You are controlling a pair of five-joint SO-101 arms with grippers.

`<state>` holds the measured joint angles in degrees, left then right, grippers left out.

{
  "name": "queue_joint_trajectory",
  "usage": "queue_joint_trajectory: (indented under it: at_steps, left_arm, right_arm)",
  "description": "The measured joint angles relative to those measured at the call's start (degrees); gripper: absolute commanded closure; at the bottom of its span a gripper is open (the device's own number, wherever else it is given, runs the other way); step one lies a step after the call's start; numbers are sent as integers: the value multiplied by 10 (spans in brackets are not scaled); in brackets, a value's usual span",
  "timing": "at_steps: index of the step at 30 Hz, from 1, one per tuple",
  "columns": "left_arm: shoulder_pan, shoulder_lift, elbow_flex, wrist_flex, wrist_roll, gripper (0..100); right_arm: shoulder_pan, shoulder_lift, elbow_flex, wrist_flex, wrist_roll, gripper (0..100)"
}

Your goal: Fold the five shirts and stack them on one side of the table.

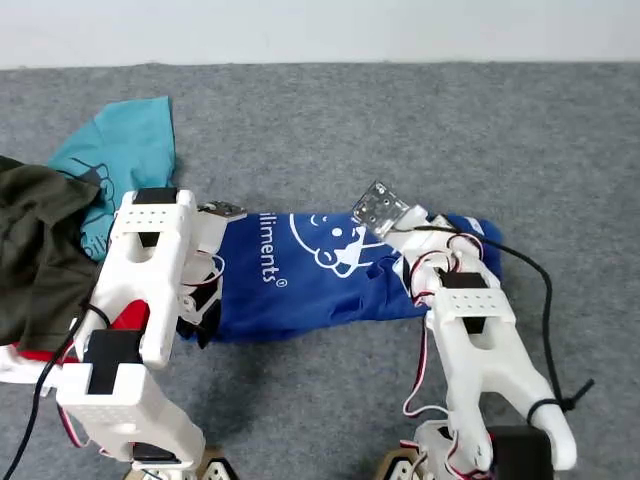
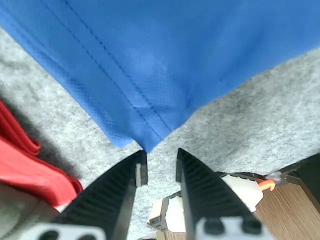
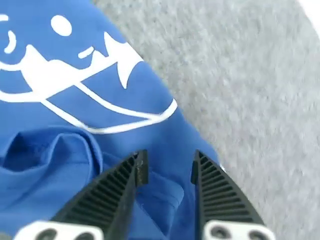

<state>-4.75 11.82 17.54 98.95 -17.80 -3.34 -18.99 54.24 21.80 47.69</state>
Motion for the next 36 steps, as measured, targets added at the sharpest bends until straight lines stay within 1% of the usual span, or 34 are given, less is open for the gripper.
queue_joint_trajectory:
  at_steps: [5, 9, 10, 12, 15, 22, 31, 36]
  left_arm:
    - [0, 0, 0, 0, 0, 893]
    - [0, 0, 0, 0, 0, 893]
    - [0, 0, 0, 0, 0, 893]
    - [0, 0, 0, 0, 0, 893]
    - [0, 0, 0, 0, 0, 893]
    - [0, 0, 0, 0, 0, 893]
    - [0, 0, 0, 0, 0, 893]
    - [0, 0, 0, 0, 0, 893]
  right_arm:
    - [45, -63, -58, 159, -3, 844]
    - [47, -115, -79, 314, -3, 844]
    - [46, -116, -79, 341, -3, 844]
    - [40, -116, -73, 355, -3, 844]
    - [22, -102, -50, 335, -3, 844]
    - [18, -44, -30, 240, -4, 844]
    - [18, 48, -30, 58, -4, 844]
    - [18, 62, -30, 31, -14, 844]
